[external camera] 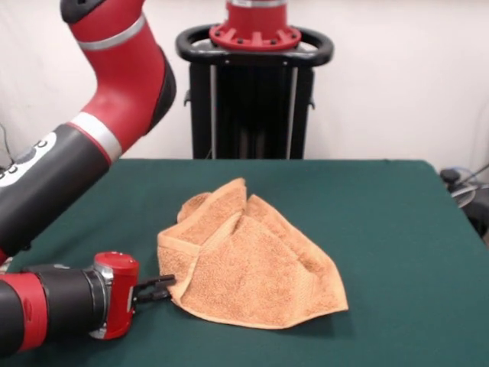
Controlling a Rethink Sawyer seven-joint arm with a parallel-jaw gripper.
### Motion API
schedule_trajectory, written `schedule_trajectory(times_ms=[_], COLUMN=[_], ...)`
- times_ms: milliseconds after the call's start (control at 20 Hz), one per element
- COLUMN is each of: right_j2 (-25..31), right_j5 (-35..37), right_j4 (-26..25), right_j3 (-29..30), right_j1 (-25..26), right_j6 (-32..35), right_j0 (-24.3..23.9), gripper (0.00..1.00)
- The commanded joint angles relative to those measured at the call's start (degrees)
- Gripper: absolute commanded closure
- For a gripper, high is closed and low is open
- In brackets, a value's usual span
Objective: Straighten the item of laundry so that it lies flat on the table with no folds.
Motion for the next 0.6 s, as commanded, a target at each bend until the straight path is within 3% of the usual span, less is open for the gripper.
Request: schedule_trajectory(times_ms=[50, 400, 600], right_j2=[18.08, 21.26, 22.59], right_j5=[-4.85, -0.66, -2.83], right_j4=[-23.87, -40.38, -41.85], right_j3=[-7.29, -6.12, -5.43], right_j1=[2.09, 0.82, -0.58], right_j6=[-22.74, -39.51, -41.37], right_j0=[0.49, 1.02, 1.46], gripper=[1.00, 1.00, 1.00])
